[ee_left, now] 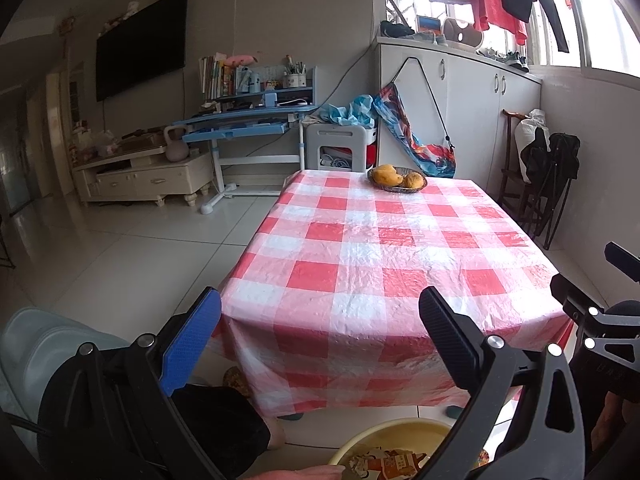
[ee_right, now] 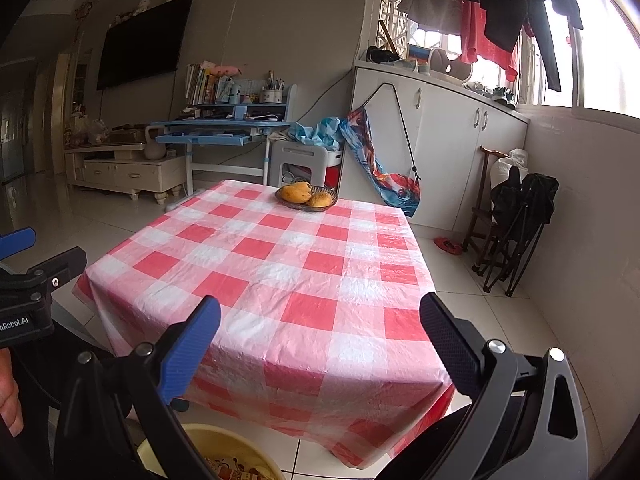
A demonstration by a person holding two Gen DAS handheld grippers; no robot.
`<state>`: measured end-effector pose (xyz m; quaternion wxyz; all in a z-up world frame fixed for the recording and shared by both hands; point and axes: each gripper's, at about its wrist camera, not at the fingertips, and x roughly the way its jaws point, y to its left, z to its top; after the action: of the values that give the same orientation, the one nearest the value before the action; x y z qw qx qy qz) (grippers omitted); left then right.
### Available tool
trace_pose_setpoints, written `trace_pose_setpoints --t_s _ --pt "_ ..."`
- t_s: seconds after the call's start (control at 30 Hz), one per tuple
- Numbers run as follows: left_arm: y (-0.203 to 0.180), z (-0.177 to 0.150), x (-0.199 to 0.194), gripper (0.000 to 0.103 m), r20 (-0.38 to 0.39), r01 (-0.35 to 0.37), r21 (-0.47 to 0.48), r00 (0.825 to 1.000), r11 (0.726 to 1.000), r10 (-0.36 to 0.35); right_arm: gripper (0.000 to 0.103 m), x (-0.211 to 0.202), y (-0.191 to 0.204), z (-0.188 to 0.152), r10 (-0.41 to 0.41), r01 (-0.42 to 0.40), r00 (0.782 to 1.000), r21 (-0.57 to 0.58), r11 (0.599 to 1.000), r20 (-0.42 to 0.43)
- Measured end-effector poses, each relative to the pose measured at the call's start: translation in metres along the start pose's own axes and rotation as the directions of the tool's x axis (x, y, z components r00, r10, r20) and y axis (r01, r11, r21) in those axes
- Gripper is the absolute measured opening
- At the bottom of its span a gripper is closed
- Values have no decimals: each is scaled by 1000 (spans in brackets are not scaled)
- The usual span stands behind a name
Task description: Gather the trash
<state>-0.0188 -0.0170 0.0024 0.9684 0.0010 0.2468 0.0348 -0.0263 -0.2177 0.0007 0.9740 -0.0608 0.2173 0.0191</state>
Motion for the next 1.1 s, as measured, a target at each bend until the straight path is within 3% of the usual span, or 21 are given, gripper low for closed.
trace_pose_setpoints --t_s 1.1 --pt "-3 0 0 96 2 5 1 1000 1000 -5 95 1 -6 -2 -6 6 1000 3 1000 -1"
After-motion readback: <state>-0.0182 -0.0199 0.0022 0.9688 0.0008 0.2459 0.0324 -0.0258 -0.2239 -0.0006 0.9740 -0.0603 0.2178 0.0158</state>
